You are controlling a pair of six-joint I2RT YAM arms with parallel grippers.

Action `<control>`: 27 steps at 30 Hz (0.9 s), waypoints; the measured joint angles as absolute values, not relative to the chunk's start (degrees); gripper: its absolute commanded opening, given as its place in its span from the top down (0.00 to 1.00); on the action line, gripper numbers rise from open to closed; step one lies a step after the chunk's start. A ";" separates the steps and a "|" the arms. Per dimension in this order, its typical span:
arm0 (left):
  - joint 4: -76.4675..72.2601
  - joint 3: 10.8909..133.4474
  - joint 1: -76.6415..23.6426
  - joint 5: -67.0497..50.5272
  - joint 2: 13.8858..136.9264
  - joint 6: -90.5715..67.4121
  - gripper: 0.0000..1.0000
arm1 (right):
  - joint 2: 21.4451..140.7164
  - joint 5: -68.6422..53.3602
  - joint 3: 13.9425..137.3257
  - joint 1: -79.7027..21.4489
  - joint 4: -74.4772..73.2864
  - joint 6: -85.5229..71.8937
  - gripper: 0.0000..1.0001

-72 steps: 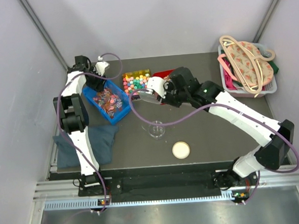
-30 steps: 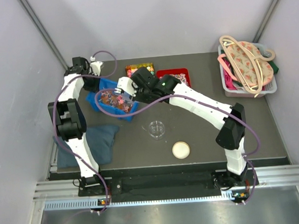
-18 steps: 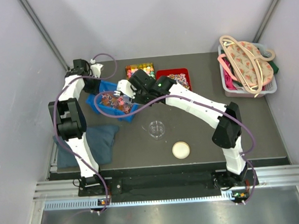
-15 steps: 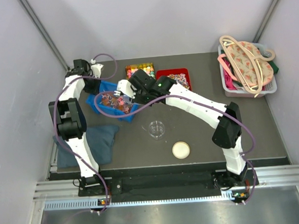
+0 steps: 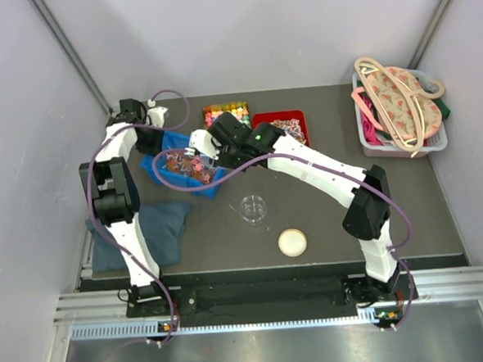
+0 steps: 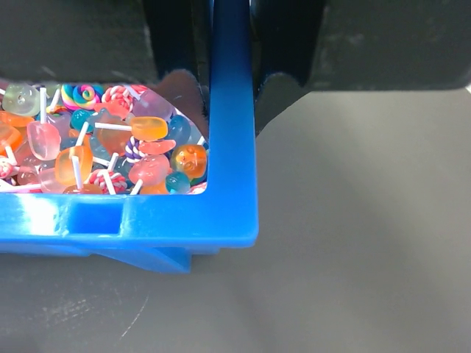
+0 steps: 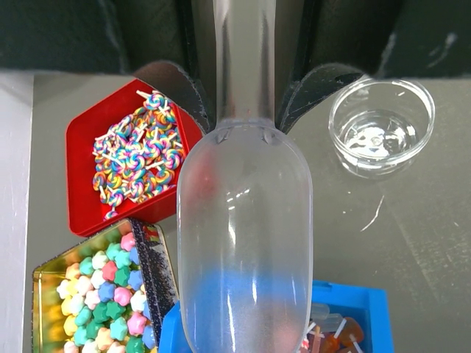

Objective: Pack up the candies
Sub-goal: Pick up the storage box at the center of the board, then scoop the fake candies from the storage box.

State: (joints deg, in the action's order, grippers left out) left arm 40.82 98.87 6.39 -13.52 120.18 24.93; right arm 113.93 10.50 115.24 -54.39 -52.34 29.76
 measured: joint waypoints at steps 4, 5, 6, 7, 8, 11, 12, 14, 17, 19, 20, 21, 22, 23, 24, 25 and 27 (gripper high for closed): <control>40.95 98.87 6.37 -13.87 120.18 24.86 1.00 | 113.95 11.16 115.28 -54.39 -52.45 30.39 1.00; 40.93 98.87 6.37 -13.87 120.14 24.84 1.00 | 114.02 11.51 115.37 -54.39 -52.53 30.63 1.00; 40.86 98.78 6.37 -13.91 120.03 24.77 1.00 | 114.17 11.97 115.68 -54.41 -52.84 30.96 1.00; 40.71 98.59 6.37 -13.96 119.83 24.73 1.00 | 114.34 12.49 115.96 -54.43 -53.06 31.20 1.00; 40.34 98.00 6.37 -14.06 119.42 24.60 1.00 | 114.74 13.30 116.51 -54.48 -53.32 31.55 1.00; 40.14 96.66 6.33 -14.17 118.28 23.94 1.00 | 116.31 15.97 118.21 -54.59 -53.45 32.97 1.00; 40.03 96.27 6.31 -14.22 117.84 23.83 1.00 | 116.75 16.62 118.41 -54.59 -53.39 33.41 1.00; 39.72 95.55 6.22 -14.31 116.66 23.59 1.00 | 118.04 18.31 119.07 -54.59 -53.89 34.39 1.00; 37.52 92.90 5.82 -14.28 113.30 23.44 1.00 | 120.11 20.10 120.31 -54.63 -54.98 35.51 1.00; 35.55 90.65 5.52 -14.41 110.52 23.35 1.00 | 121.40 20.64 121.32 -54.72 -55.53 36.01 1.00; 34.28 89.23 5.30 -14.63 108.68 23.27 1.00 | 122.08 21.02 121.82 -54.83 -55.86 36.25 1.00; 33.47 88.38 5.15 -14.87 107.55 23.20 1.00 | 122.45 21.23 122.02 -54.92 -56.03 36.36 1.00; 32.75 87.64 4.93 -15.16 106.34 23.16 1.00 | 122.74 21.41 122.06 -55.05 -56.29 36.49 1.00; 31.97 87.05 4.62 -15.14 105.43 23.18 1.00 | 122.98 21.67 122.13 -55.18 -56.86 36.58 1.00; 31.05 86.56 4.34 -15.11 104.73 23.20 1.00 | 123.28 22.02 122.48 -55.37 -57.43 36.75 1.00; 30.22 86.15 4.08 -15.11 104.27 23.20 1.00 | 123.66 22.37 122.87 -55.57 -57.76 36.93 1.00; 27.99 84.51 3.29 -14.96 103.09 23.18 1.00 | 124.38 22.81 123.52 -56.07 -58.37 37.10 1.00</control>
State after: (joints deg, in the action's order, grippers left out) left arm 27.99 84.51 3.29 -14.96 103.09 23.18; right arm 124.38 22.81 123.52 -56.07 -58.37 37.10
